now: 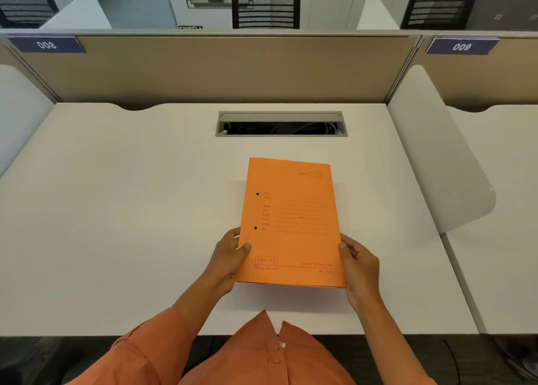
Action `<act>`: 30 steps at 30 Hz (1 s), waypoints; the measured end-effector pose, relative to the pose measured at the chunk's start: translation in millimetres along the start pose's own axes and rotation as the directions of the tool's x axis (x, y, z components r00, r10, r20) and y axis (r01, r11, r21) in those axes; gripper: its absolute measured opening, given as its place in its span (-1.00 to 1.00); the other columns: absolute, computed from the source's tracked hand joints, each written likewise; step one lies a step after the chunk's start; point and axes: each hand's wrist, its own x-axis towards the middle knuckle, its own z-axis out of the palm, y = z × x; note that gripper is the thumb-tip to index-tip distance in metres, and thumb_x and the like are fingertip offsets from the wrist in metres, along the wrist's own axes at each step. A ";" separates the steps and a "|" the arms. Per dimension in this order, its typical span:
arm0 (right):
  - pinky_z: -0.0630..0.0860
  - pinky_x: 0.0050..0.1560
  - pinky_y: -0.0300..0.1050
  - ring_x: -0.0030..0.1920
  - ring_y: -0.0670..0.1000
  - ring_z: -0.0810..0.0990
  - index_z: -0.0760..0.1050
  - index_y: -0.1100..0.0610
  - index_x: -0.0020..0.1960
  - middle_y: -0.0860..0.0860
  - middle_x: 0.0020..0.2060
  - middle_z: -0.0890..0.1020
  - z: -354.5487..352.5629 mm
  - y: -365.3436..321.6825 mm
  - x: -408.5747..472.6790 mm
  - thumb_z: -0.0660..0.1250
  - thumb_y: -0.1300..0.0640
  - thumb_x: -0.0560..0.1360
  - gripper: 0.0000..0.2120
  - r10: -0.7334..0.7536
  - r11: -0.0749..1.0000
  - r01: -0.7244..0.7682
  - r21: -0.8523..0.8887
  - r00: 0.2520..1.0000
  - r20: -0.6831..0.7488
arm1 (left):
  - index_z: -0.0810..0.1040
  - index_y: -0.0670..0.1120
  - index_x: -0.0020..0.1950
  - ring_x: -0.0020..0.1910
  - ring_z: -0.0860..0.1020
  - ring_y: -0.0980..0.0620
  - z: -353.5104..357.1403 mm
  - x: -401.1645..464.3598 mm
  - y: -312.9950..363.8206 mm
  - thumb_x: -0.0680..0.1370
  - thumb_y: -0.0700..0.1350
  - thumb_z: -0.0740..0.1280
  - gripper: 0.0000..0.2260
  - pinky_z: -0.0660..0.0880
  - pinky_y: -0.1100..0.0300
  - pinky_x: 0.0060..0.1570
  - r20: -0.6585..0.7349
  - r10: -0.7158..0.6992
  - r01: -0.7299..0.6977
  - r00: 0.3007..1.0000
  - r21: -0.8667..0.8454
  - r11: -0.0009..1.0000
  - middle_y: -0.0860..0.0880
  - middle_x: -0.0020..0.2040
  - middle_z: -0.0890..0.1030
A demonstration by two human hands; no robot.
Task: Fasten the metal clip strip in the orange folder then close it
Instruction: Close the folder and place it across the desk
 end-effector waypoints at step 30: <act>0.72 -0.08 -0.12 -0.02 0.02 0.75 0.62 -0.18 0.22 -0.06 -0.04 0.76 278.4 -151.3 32.0 0.11 0.07 0.74 -0.68 -0.159 0.962 0.240 -0.130 0.881 0.445 | 0.47 -0.01 0.52 0.07 0.68 -0.07 -202.7 108.1 165.3 0.72 -0.02 0.22 -0.64 0.63 0.09 -0.16 -0.388 0.296 -0.276 0.873 0.108 0.955 0.02 0.31 0.61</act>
